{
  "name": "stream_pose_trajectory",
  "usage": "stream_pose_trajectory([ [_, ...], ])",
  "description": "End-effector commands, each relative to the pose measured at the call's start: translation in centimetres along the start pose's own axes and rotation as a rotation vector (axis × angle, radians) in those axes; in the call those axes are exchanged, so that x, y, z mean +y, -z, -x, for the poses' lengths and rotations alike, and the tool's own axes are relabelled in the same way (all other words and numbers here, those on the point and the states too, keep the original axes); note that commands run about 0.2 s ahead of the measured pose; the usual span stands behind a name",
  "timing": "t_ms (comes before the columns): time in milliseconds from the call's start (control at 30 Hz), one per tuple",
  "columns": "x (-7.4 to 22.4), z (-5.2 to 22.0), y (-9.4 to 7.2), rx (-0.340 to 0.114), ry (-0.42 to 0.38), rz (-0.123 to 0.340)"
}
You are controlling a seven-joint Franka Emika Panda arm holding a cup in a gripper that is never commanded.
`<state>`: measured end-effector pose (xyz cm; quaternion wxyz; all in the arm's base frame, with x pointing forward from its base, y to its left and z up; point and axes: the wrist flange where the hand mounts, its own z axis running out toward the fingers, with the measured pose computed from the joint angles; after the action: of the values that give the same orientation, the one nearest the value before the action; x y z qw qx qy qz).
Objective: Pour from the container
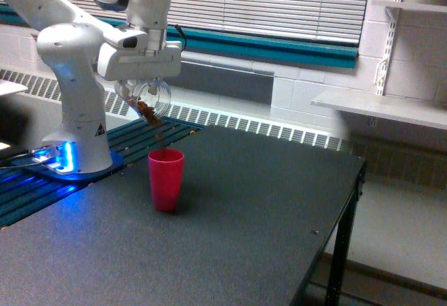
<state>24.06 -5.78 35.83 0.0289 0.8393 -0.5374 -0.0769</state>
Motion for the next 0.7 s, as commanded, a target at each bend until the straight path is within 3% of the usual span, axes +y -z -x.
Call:
stream_pose_trajectory([
  [33, 0.18, 0.61, -1.87, -0.015, 0.0, 0.055],
  [700, -0.29, 0.56, -2.75, -0.023, 0.001, 0.076],
])
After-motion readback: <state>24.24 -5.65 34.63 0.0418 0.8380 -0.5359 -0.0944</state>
